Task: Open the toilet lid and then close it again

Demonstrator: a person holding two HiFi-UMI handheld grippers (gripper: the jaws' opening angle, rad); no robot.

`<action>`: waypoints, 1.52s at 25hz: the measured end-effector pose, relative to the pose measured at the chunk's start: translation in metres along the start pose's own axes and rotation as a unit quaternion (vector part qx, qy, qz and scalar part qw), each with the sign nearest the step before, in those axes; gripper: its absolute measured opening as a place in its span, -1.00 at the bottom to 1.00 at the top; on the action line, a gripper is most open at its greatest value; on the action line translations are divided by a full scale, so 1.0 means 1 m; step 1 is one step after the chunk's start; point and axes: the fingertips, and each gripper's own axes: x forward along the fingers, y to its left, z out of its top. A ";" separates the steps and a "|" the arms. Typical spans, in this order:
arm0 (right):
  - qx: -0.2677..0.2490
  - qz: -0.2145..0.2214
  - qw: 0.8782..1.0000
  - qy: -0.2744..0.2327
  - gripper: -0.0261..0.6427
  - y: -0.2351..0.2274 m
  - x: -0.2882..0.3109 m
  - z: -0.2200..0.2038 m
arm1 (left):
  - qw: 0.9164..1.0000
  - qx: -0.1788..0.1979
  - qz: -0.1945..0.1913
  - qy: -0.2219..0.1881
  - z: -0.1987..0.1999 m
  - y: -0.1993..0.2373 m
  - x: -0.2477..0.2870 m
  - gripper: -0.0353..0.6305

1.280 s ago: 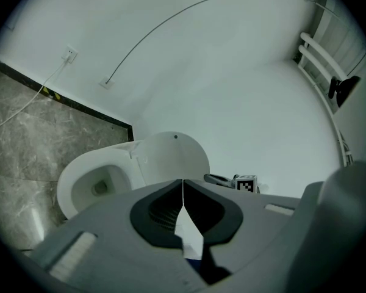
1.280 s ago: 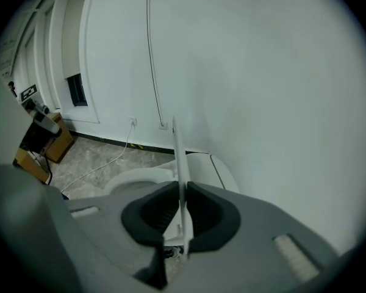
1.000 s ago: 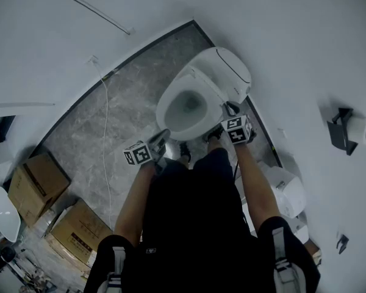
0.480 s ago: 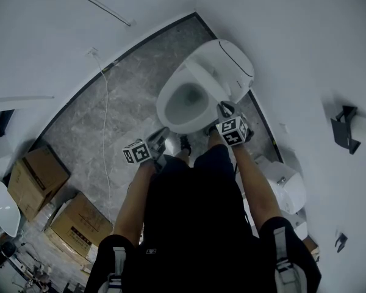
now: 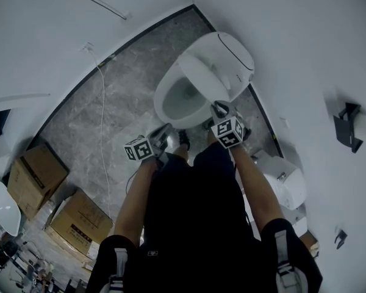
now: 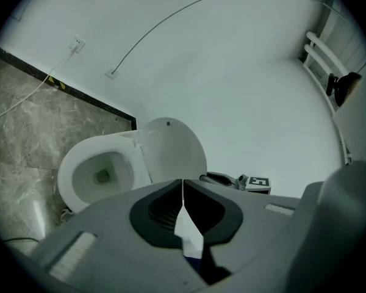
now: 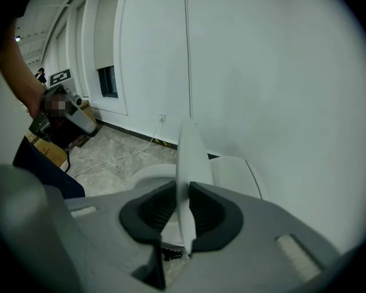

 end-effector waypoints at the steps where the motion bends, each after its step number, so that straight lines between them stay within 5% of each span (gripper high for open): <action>1: 0.000 0.003 1.000 -0.001 -0.72 0.001 0.000 -0.001 | 1.000 -0.001 -0.003 0.001 -0.001 -0.002 0.004 -0.85; 28: -0.043 0.096 0.994 0.014 -0.67 0.055 0.018 -0.008 | 0.999 0.024 -0.017 0.019 0.001 -0.010 0.055 -0.84; 31: -0.048 0.101 0.994 0.017 -0.67 0.059 0.019 -0.010 | 0.999 0.023 -0.012 0.033 -0.006 -0.005 0.061 -0.57; 38: -0.053 0.118 0.991 0.023 -0.67 0.067 0.021 -0.011 | 0.999 0.018 -0.009 0.041 -0.010 -0.003 0.073 -0.53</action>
